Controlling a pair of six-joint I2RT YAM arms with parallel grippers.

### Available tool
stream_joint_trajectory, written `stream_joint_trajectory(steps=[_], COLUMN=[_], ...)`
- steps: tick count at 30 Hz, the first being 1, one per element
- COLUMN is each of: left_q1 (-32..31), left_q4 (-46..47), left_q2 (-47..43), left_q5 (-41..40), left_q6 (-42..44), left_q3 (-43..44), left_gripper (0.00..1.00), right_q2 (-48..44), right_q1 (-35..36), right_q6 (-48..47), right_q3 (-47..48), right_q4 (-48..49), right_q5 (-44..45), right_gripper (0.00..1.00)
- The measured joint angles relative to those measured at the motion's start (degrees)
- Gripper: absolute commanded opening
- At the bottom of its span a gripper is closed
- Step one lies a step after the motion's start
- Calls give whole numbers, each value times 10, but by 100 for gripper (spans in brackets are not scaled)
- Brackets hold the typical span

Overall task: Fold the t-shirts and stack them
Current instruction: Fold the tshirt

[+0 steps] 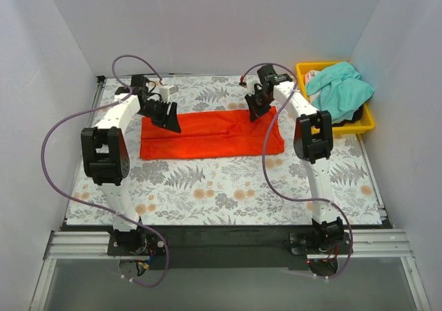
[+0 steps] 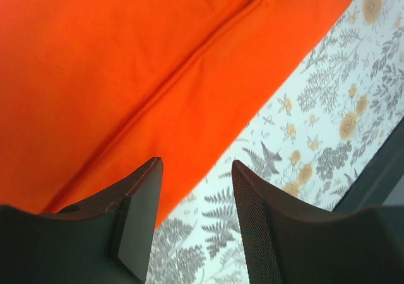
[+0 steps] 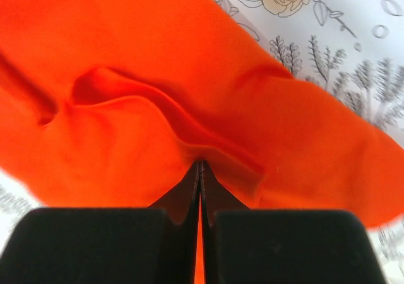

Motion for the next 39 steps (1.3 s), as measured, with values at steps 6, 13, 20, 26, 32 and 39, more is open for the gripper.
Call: stream_joint_trajectory(steps=[6, 13, 20, 26, 32, 39], left_q1=[19, 17, -21, -72, -77, -90], left_q4=[-49, -65, -28, 18, 20, 17], left_q2=[-30, -43, -70, -75, -69, -51], left_q5=[-6, -87, -211, -273, -307, -348], left_q6=[40, 152, 243, 293, 330, 365], left_q3=[-17, -97, -150, -180, -187, -204], left_gripper=[50, 50, 52, 52, 44, 6], right_q2=[60, 70, 24, -116, -205, -220], right_q1=[3, 0, -1, -3, -4, -14], right_q6=[0, 0, -23, -31, -31, -29], right_q3=[32, 45, 17, -61, -132, -221], right_q4=[15, 53, 66, 74, 71, 35], right_q5=[34, 99, 94, 62, 40, 17], right_gripper=[1, 10, 25, 25, 23, 22])
